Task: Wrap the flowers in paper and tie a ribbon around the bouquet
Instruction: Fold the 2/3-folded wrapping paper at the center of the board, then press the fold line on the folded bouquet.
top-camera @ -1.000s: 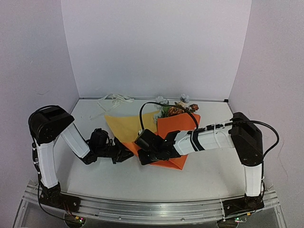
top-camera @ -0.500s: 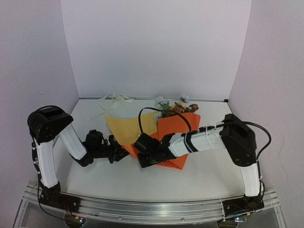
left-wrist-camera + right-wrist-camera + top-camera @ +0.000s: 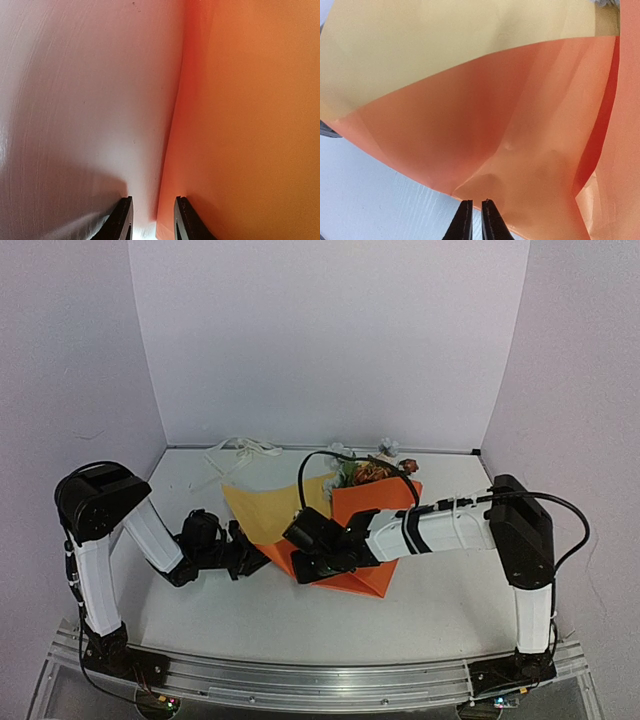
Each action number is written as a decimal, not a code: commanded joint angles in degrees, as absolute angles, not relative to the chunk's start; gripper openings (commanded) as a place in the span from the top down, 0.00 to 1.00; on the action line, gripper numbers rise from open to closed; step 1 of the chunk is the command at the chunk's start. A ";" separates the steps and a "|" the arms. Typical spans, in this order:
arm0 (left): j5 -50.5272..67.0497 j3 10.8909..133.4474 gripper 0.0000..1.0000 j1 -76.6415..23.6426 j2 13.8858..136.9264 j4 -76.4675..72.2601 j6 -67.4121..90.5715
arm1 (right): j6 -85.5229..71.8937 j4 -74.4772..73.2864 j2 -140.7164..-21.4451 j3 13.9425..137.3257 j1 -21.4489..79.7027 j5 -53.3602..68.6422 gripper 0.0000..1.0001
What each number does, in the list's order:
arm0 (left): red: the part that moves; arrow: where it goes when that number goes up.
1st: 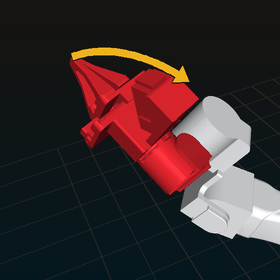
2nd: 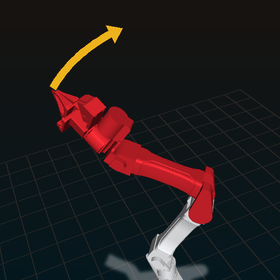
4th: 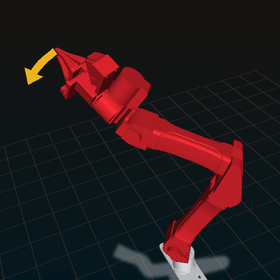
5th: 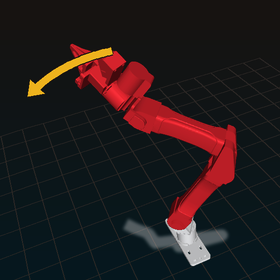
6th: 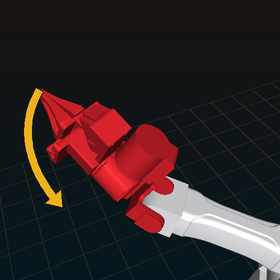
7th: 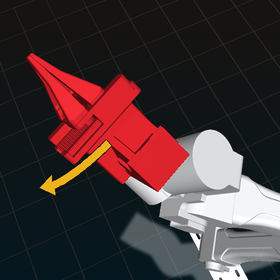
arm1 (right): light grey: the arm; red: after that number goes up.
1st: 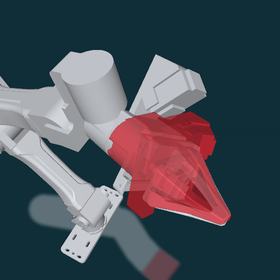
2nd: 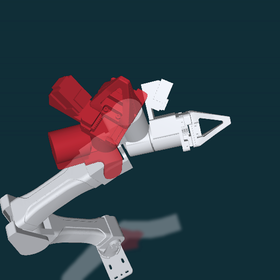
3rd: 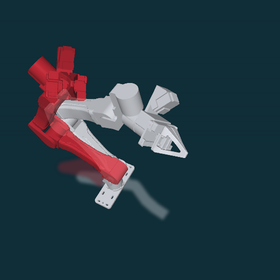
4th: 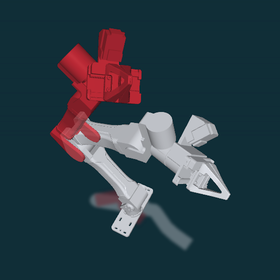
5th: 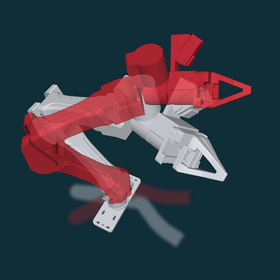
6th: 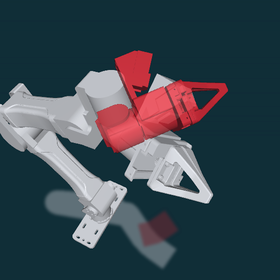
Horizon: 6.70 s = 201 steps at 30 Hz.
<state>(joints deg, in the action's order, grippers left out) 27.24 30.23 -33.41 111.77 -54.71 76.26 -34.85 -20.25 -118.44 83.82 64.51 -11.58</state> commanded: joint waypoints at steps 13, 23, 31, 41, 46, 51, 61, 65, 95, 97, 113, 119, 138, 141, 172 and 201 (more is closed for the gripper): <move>26.18 33.74 0.70 -33.05 109.87 -49.10 73.03 | -38.50 -21.17 -122.62 82.54 64.34 -9.39 1.00; 26.22 35.77 0.70 -33.06 108.80 -46.68 71.02 | -40.21 -19.00 -121.75 79.46 64.72 -8.85 1.00; 25.99 39.00 0.69 -33.15 107.02 -41.20 66.55 | -37.35 -20.56 -111.68 80.84 64.11 -10.67 0.84; 28.08 46.22 0.69 -34.76 106.52 -33.44 59.56 | -39.62 -24.53 -97.85 70.14 59.42 -16.23 0.72; 27.52 53.98 0.68 -38.85 107.40 -25.19 53.36 | -43.71 -22.29 -93.64 59.14 54.26 -17.00 0.69; 27.53 61.72 0.69 -43.04 111.54 -20.30 50.12 | -47.70 -15.09 -92.81 50.23 50.97 -13.88 0.63; 29.52 71.38 0.69 -46.38 119.56 -14.50 47.53 | -50.90 -9.74 -86.93 45.30 50.62 -13.95 0.59; 29.61 72.08 0.69 -46.99 120.31 -14.07 47.33 | -51.76 -8.47 -82.42 44.25 50.56 -14.35 0.53; 30.03 71.43 0.69 -47.64 119.09 -13.43 46.06 | -60.46 8.35 -96.88 48.21 42.72 3.07 0.88; 29.90 71.21 0.69 -47.64 118.55 -13.41 45.97 | -59.79 8.11 -95.66 47.45 42.79 2.12 1.00; 32.82 72.30 0.69 -47.69 118.06 -14.19 45.56 | -62.95 8.13 -90.97 36.91 48.94 -12.46 1.00; 36.58 74.49 0.71 -48.86 119.58 -12.81 44.17 | -63.88 8.79 -92.76 36.32 48.96 -13.06 1.00; 39.47 80.45 0.81 -53.98 127.29 -1.74 40.88 | -63.72 7.97 -91.64 36.48 48.97 -12.42 1.00; 38.55 81.50 0.81 -54.22 128.15 -0.38 40.52 | -63.18 6.13 -89.91 36.77 49.11 -12.58 0.97; 37.54 80.63 0.80 -54.32 126.00 0.46 39.70 | -61.25 2.30 -93.63 39.80 52.37 -5.44 0.96; 35.77 62.95 0.79 -52.06 116.20 -5.73 41.74 | -63.73 4.51 -96.24 36.24 52.34 -5.13 0.99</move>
<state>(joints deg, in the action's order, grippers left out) 36.48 64.81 -52.80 118.95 -7.58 41.09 -63.12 6.08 -94.52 37.70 52.66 -4.71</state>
